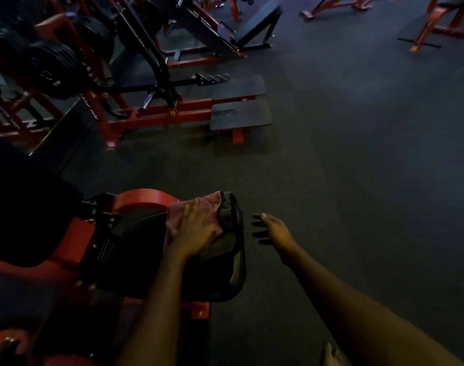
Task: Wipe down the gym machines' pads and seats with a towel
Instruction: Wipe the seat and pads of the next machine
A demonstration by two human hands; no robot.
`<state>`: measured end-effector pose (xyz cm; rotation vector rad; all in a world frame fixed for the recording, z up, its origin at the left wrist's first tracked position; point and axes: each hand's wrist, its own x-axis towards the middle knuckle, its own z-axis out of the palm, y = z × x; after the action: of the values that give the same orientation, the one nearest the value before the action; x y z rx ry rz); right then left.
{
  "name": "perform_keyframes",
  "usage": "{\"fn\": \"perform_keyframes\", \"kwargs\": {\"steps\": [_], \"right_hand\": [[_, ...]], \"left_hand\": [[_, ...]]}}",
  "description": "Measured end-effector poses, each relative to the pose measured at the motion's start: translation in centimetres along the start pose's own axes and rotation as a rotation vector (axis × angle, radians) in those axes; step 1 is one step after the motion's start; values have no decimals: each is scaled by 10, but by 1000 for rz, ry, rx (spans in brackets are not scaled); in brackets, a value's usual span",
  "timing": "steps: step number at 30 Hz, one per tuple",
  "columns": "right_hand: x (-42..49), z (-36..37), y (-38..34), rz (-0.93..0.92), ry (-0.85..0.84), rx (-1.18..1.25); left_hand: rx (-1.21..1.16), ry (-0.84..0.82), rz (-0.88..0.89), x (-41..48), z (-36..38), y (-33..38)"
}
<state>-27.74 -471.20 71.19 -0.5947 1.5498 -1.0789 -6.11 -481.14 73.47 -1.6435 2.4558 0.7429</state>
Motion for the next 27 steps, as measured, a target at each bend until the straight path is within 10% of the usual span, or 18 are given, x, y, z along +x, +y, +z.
{"fn": "perform_keyframes", "kwargs": {"steps": [5,12,18,27], "right_hand": [[-4,15,-3,-3,-13,142],[-5,19,16,18,11,146],[-6,32,12,-63,26,158],[-27,59,31,-116,113,69]], "left_hand": [[75,220,-221,-32,33,62],[284,18,-103,27,-9,48],[108,253,-44,-55,38,42],[25,164,-183,22,5,46]]}}
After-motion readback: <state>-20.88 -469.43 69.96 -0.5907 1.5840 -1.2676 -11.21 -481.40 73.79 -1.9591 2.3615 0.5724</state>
